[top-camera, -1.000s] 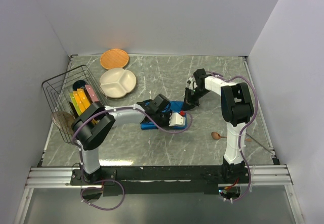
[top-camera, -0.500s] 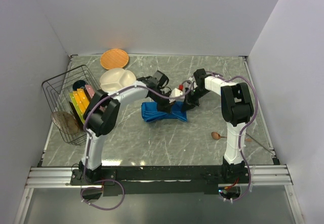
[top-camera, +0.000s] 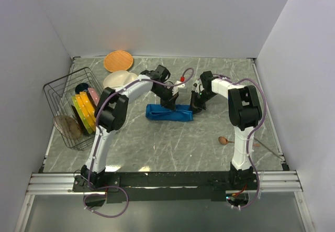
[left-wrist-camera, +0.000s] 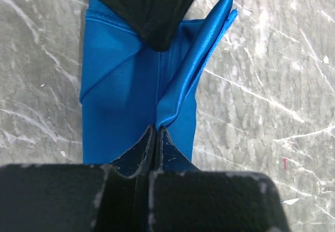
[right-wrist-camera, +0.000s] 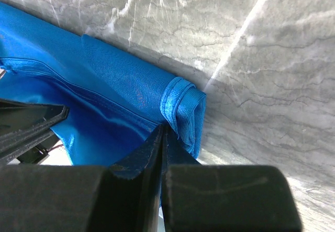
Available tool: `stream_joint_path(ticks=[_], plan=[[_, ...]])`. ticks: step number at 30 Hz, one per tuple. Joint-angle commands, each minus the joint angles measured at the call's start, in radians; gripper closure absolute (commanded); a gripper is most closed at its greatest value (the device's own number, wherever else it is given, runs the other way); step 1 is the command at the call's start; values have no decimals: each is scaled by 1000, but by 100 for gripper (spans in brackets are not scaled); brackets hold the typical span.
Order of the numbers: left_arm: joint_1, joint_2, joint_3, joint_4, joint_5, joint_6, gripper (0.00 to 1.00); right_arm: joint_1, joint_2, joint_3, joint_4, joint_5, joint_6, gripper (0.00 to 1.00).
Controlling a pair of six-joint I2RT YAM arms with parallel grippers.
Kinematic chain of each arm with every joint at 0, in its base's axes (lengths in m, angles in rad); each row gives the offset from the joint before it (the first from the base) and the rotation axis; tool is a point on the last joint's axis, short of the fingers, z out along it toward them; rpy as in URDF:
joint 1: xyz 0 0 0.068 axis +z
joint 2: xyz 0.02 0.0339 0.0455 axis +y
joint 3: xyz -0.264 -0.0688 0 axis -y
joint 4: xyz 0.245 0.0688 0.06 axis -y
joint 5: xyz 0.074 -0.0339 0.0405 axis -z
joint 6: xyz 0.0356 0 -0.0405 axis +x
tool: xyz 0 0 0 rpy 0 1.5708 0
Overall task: Fold the napkin into a case and place the utensils inside
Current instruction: Fold the 2/3-rectangle-folded napkin at the center of the board.
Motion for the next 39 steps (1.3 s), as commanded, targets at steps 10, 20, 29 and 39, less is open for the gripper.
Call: stream_joint_path(ticks=[10,20,29,39], plan=[[45,119,131,6,56,-72,99,-4,88,13,-29,203,-59,94],[55,192,183,-78,60,-44,99,-13,18,62,-85,156,-103,87],[46,142,79,-116,70,25,99,-88,-140,75,-150,44,-169,70],[-24,-5,-154,-40,140,-55,99,-148,-257,38,-62,-65,-148,60]])
